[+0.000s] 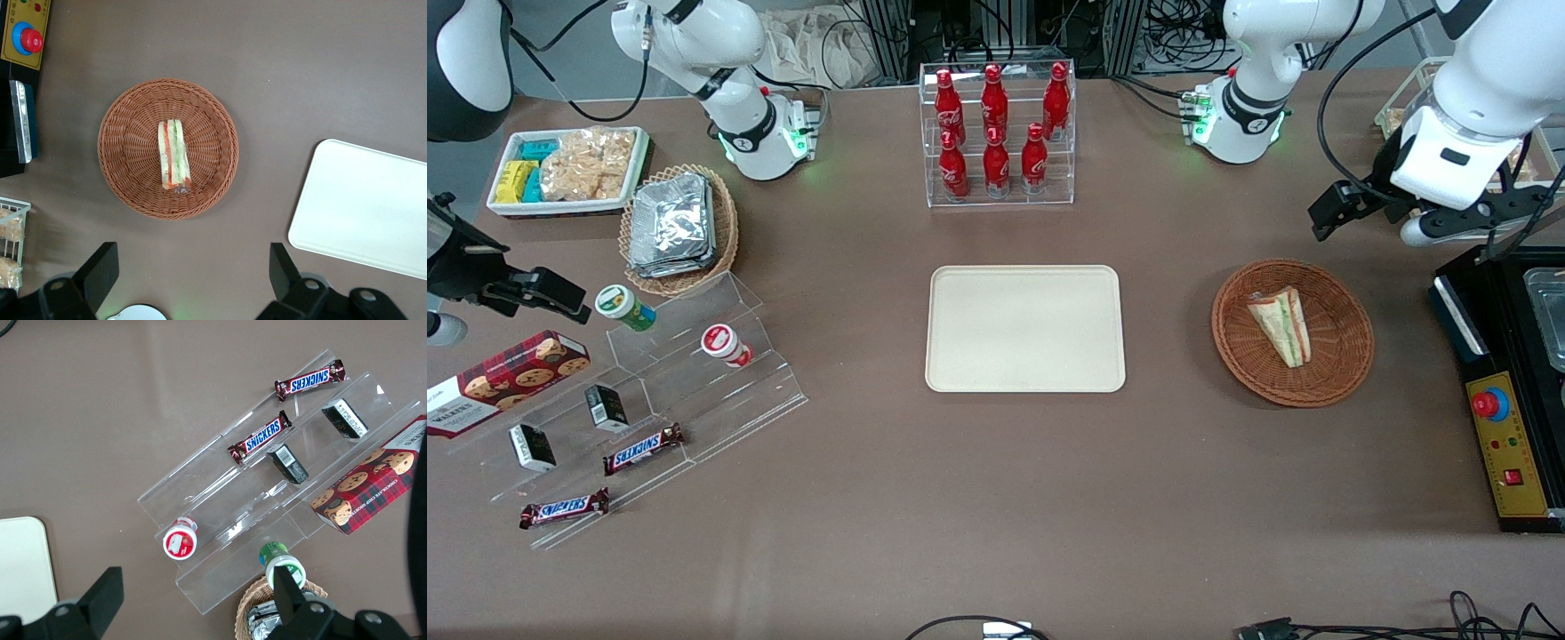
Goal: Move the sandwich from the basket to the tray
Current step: 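Move the left gripper down over the wrapped sandwich in the wicker basket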
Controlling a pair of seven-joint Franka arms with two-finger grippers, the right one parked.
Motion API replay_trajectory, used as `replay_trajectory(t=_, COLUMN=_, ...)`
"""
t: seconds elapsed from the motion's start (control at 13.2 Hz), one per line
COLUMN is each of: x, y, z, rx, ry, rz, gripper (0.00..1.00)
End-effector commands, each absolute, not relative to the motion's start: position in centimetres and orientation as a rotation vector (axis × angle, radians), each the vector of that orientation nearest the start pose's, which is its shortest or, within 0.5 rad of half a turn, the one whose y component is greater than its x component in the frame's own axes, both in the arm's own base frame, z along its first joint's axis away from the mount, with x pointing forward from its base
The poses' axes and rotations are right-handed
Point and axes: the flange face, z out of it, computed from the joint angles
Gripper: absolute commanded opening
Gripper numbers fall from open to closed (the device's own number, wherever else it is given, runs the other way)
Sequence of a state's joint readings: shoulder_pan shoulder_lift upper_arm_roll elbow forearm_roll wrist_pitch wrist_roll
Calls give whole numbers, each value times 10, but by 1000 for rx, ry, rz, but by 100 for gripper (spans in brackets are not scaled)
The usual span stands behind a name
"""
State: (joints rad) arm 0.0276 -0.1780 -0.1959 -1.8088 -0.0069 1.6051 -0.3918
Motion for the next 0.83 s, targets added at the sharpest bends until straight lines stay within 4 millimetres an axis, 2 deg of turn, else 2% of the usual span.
replay_trajectory(t=0.0, x=489, y=-94, z=612, rx=-3081, ry=-364, rz=49, gripper=100)
replay_trajectory(t=0.38, x=487, y=-93, z=604, rx=-3063, ry=-367, rz=95, gripper=100)
replay_trajectory(t=0.45, x=484, y=-88, z=591, rx=-3053, ry=-379, rz=131, gripper=100)
replay_trajectory(t=0.6, x=480, y=-54, z=555, rx=-3043, ry=-471, rz=165, gripper=100)
replay_trajectory(t=0.75, x=469, y=-42, z=504, rx=-3043, ry=-514, rz=136, gripper=100)
